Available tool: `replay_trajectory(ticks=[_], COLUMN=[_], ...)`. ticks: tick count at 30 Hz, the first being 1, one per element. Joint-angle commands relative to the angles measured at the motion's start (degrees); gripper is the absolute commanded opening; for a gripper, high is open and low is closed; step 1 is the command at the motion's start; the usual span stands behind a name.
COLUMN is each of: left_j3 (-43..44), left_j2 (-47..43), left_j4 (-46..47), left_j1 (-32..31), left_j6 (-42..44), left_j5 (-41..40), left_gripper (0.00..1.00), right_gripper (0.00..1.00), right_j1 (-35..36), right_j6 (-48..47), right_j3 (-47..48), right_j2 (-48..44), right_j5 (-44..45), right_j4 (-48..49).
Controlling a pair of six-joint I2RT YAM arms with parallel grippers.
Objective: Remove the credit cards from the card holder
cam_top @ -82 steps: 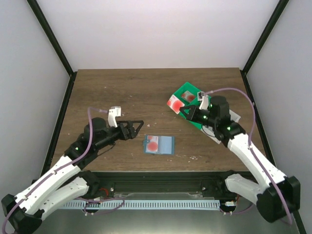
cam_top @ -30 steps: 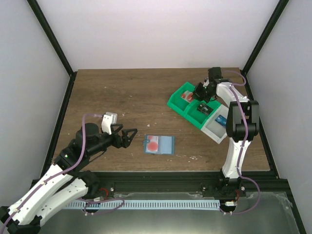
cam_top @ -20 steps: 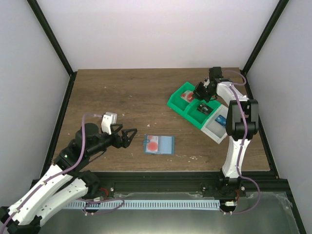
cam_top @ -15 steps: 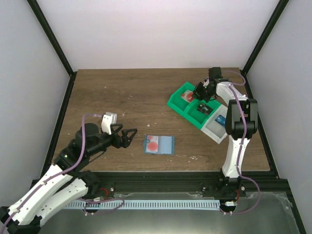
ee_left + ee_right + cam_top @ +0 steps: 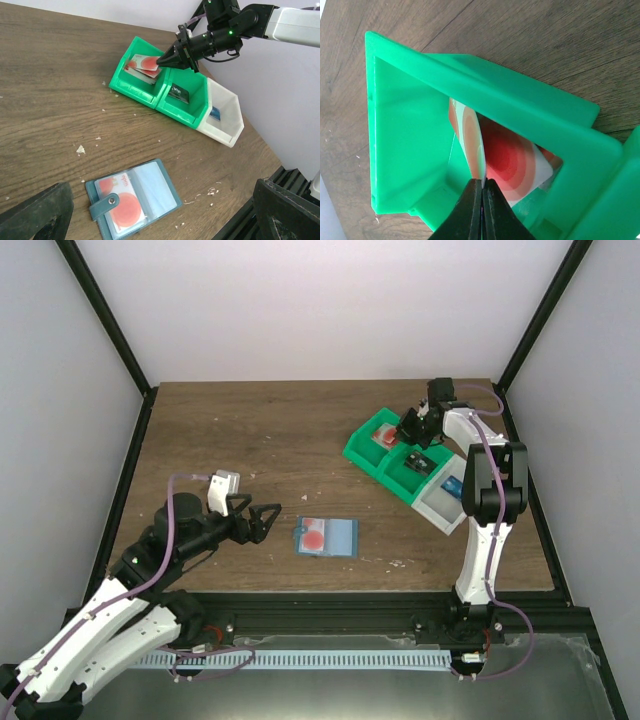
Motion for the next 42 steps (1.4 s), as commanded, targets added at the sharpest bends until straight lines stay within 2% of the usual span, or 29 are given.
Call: replay_trajectory(ticks=[1, 26, 32, 37, 42], left_j3=[-0.13, -0.26, -0.25, -0.24, -0.27], left_j2=[-0.20, -0.08, -0.25, -0.21, -0.29], left_j4=[-0.23, -0.02, -0.02, -0.10, -0.10], left_j1=[0.07, 0.06, 0.06, 0.11, 0.07], left_j6=[0.35, 0.36, 0.35, 0.40, 0.44], left_j5=[0.12, 0.18, 0.15, 0.15, 0.16], left_gripper=[1.00, 1.00, 1.00, 1.00, 1.00], right_gripper=[0.02, 0.15, 0.15, 0.08, 0.08], right_j1=[-1.04, -2.47, -2.46, -2.46, -2.46], right_j6=[1.02, 1.04, 1.47, 1.96, 2.42], right_j3=[0.37, 2.01, 1.93, 0.39, -0.14], right_j2=[1.69, -0.98, -2.73, -3.81, -3.83], right_j5=[2.45, 4.31, 4.49, 5.86, 5.43], right_j4=[0.13, -3.19, -3.49, -2.81, -3.25])
